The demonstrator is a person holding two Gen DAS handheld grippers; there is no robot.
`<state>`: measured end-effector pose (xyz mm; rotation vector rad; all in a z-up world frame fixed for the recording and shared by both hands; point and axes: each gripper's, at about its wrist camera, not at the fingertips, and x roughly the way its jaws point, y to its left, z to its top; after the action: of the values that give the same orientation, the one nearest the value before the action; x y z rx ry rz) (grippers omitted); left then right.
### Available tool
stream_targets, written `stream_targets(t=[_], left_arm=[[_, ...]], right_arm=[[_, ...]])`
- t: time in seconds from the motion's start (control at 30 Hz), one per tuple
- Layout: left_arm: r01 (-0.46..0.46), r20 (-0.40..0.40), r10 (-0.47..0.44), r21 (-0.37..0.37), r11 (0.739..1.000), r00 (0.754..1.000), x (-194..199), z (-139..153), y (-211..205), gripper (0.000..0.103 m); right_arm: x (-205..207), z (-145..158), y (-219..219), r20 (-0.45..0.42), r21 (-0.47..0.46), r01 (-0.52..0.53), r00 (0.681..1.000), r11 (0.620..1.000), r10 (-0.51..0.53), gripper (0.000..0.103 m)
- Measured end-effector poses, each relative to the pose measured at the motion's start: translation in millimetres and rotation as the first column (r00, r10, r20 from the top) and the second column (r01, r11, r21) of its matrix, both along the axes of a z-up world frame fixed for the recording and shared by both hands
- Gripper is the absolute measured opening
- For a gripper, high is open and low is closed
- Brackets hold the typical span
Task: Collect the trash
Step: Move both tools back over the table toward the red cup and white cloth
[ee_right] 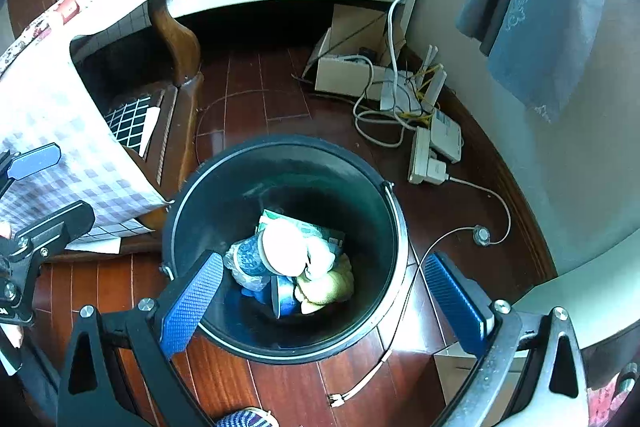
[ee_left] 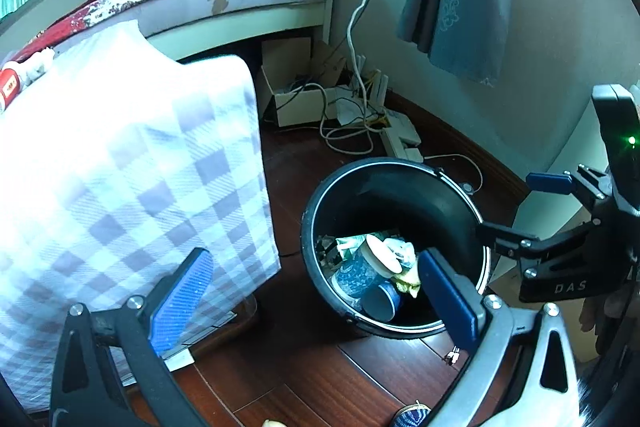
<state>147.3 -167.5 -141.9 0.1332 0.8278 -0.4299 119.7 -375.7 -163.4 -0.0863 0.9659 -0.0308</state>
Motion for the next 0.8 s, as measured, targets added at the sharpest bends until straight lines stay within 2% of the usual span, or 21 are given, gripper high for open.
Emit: stream_targets(t=[0.33, 0.8], left_arm=[[-0.015, 0.063, 0.016, -0.004, 1.000, 0.998, -14, 29, 16, 0.102], [-0.077, 0.156, 0.082, -0.036, 0.996, 0.984, -18, 80, 65, 0.102]], right_arm=[[-14, 29, 6, 0.069, 0.053, 0.049, 0.996, 0.997, -0.052, 0.102], [-21, 77, 47, 0.203, 0.085, -0.012, 0.979, 0.996, -0.006, 0.102]])
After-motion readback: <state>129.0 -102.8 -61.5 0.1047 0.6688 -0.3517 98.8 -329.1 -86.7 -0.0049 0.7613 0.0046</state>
